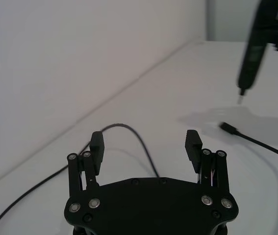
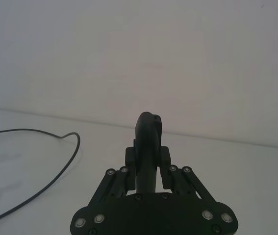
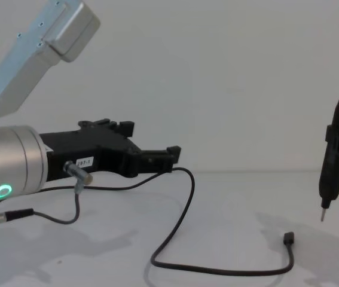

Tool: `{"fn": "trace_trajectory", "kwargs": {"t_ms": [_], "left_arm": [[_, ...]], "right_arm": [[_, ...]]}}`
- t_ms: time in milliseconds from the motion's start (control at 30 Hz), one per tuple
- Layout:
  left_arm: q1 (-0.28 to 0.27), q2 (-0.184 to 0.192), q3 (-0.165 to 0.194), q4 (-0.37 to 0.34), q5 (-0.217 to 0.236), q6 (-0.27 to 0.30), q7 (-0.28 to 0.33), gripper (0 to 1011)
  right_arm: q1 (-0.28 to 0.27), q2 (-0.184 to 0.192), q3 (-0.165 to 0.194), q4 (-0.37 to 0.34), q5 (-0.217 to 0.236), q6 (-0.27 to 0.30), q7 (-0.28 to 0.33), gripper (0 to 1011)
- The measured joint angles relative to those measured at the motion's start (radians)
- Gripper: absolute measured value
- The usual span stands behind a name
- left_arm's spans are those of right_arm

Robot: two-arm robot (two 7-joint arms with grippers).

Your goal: Pick up the data cable with the one hand.

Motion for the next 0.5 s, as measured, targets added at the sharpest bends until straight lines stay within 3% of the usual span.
{"fn": "trace_trajectory", "kwargs": {"t_ms": [333,500], "left_arm": [[-0.041,0.055,0.026,-0.038,-0.043,0.091,-0.144,1001],[-0.084,0.086,0.060,-0.055,-0.062,0.164,-0.238,1001]], "right_arm": [[0.000,0.000,0.000,0.000,0.000,0.000,0.000,279],[0.000,0.000,0.000,0.000,0.000,0.000,0.000,279]]}}
